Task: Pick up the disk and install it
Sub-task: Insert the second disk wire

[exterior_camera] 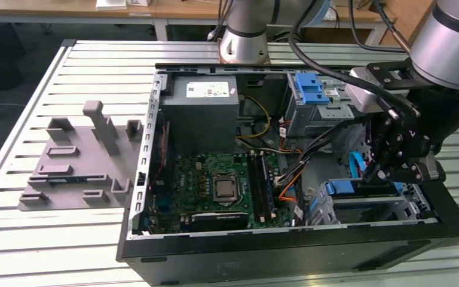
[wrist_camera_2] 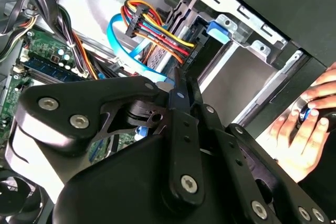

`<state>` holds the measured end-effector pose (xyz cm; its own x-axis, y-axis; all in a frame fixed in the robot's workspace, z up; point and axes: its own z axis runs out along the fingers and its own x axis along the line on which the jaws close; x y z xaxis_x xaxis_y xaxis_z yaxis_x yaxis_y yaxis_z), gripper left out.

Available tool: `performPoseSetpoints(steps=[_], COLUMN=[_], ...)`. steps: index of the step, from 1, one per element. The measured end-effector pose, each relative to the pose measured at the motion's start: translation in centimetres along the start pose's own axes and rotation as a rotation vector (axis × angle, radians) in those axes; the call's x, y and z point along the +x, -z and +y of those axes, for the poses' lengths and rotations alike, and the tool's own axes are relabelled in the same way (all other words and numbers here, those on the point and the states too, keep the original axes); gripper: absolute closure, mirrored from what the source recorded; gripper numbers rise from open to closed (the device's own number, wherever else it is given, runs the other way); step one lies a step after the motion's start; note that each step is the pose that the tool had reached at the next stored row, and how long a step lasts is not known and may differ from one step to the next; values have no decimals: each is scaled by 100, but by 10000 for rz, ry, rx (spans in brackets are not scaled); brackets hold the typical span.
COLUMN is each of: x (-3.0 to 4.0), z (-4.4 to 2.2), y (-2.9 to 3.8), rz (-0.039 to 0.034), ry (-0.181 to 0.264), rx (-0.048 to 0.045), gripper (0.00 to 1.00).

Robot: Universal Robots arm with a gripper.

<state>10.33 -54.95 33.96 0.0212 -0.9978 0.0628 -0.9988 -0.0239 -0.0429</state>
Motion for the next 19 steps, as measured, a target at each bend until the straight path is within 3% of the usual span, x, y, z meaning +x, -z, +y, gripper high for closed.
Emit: performPoseSetpoints(steps=[19], x=[-1], z=[-25], y=[-27], rz=[-1], ry=[-141], rx=[-9], gripper=[84])
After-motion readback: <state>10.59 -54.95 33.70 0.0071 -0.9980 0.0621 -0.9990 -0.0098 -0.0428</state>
